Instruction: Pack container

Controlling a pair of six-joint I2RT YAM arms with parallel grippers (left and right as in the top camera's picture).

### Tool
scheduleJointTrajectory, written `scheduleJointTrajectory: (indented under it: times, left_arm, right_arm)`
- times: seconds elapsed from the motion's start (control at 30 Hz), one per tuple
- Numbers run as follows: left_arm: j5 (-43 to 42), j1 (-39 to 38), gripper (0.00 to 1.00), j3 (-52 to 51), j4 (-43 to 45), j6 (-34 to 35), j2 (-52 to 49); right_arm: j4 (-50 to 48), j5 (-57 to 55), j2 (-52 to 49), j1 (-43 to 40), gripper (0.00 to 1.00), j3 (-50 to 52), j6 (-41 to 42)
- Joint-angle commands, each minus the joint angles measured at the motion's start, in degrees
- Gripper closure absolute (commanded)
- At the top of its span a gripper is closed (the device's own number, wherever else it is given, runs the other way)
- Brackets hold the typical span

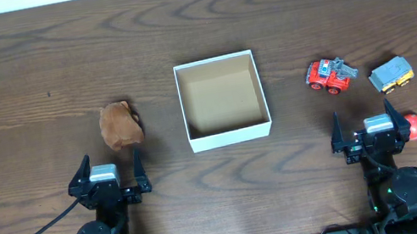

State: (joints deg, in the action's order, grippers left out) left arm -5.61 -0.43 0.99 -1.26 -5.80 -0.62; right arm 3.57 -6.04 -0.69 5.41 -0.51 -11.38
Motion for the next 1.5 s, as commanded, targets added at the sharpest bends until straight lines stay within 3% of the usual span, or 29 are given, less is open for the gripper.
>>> scheduleJointTrajectory:
  times: [0.0, 0.37, 0.5, 0.67, 0.77, 0.97, 1.13, 1.47]
  left_arm:
    - [-1.4, 0.0, 0.02, -0.7, -2.2, 0.5, 0.4]
    - [-1.2, 0.0, 0.02, -0.7, -2.2, 0.5, 0.4]
    - [-1.0, 0.0, 0.02, -0.7, -2.3, 0.6, 0.0]
    - [0.4, 0.0, 0.02, 2.4, -6.5, 9.2, -2.3]
    - [2.9, 0.0, 0.02, 7.5, -10.5, 10.2, -5.1]
    - [7.0, 0.0, 0.02, 22.3, -17.5, 10.3, -15.8]
    - [10.2, 0.3, 0.02, 35.7, -29.0, 14.4, -28.1]
    - [10.0, 0.7, 0.02, 48.8, -47.7, 17.3, -44.3]
  right_arm:
    - [0.0, -1.0, 0.3, -0.1, 0.01, 0.2, -1.1]
    - [-0.1, -0.1, 0.4, -0.1, 0.01, 0.2, -0.3]
    - [-0.6, 1.2, 0.4, -0.1, 0.01, 0.0, 6.9]
    - [-0.5, 3.3, -0.5, -0.2, 0.01, -3.8, 8.8]
    - [2.4, 3.3, -3.9, -0.3, 0.01, -9.5, 8.8]
    - [12.4, 3.3, -19.4, -0.3, 0.01, -25.5, 8.7]
    - [24.0, 5.6, -37.1, -0.8, 0.01, -42.4, 8.5]
    - [62.8, 22.9, -74.2, -12.6, 0.01, -84.4, 8.5]
